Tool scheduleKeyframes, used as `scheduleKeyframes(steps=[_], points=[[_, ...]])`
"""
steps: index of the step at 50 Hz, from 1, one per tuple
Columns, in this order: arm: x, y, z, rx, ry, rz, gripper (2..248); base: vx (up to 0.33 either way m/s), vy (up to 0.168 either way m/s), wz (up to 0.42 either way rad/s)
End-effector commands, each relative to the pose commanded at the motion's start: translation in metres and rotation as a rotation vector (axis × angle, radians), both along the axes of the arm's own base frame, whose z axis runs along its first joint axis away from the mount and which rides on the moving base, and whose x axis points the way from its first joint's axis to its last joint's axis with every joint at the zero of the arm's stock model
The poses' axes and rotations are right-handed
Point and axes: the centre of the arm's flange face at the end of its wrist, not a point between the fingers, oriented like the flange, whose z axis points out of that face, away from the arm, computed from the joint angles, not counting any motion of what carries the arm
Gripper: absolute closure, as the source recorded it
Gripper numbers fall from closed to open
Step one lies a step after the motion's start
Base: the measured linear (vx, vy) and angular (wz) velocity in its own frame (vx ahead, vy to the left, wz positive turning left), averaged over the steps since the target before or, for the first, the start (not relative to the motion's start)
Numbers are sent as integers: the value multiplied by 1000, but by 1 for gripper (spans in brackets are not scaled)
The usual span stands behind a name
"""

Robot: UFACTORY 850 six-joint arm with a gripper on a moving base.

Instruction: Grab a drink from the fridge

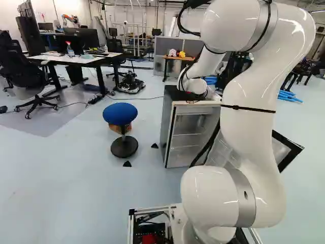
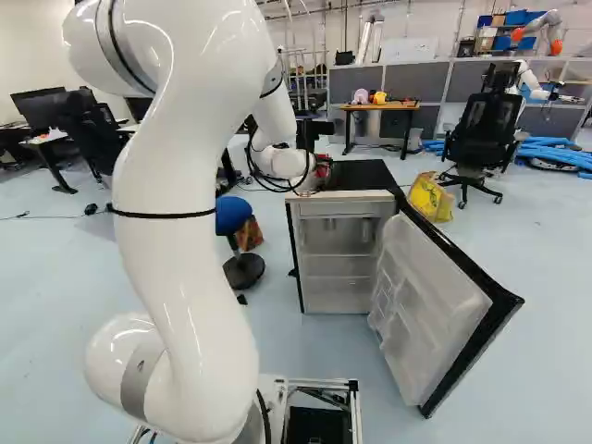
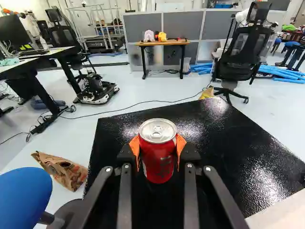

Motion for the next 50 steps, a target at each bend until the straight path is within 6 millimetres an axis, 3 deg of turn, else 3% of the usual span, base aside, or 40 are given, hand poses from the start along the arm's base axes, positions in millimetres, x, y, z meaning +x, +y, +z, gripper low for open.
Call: scheduleKeyframes(steps=[9,34,35,40,41,45,46,50], points=[[7,0,-10,2,11,1,155,0,0,0],[8,0,-10,2,10,2,155,0,0,0],[8,0,-10,2,10,2,133,0,0,0],[8,0,-10,2,10,2,133,0,0,0],[8,0,-10,2,10,2,99,0,0,0],[8,0,-10,2,10,2,99,0,0,0],[8,0,-10,2,10,2,63,0,0,0],[6,0,-10,2,12,2,63,0,0,0]])
